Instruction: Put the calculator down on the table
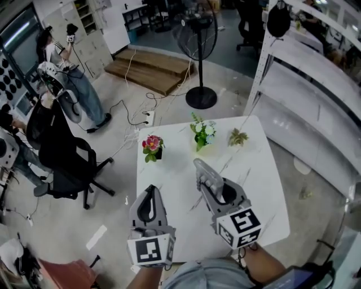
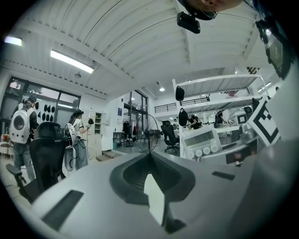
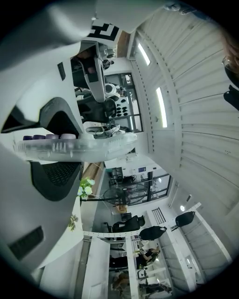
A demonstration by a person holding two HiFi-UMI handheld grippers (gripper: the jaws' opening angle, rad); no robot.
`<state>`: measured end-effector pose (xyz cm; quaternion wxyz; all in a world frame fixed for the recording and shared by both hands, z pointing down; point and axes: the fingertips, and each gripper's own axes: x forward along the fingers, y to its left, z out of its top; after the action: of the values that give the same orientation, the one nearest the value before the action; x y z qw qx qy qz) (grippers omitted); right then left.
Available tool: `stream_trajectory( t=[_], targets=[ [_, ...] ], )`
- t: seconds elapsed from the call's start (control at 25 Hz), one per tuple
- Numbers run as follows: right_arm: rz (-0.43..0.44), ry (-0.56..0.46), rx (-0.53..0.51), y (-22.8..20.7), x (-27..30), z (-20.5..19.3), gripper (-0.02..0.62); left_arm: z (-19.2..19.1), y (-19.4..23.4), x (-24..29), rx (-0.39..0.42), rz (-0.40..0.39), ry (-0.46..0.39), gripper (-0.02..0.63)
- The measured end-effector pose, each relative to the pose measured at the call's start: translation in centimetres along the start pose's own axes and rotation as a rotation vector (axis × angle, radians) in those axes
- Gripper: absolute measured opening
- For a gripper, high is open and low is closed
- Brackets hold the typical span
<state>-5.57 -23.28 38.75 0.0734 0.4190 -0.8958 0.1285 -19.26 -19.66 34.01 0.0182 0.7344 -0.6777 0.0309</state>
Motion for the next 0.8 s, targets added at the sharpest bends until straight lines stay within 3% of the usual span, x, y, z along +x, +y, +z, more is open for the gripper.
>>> stream_trajectory(
  t=[0.8],
  targets=[
    [-0.044,0.281,0.132,-0.9,1.7,-13.5,0.145,-8.0,0.7,1.2,-0.029,-0.010,0.161,0.008]
  ],
)
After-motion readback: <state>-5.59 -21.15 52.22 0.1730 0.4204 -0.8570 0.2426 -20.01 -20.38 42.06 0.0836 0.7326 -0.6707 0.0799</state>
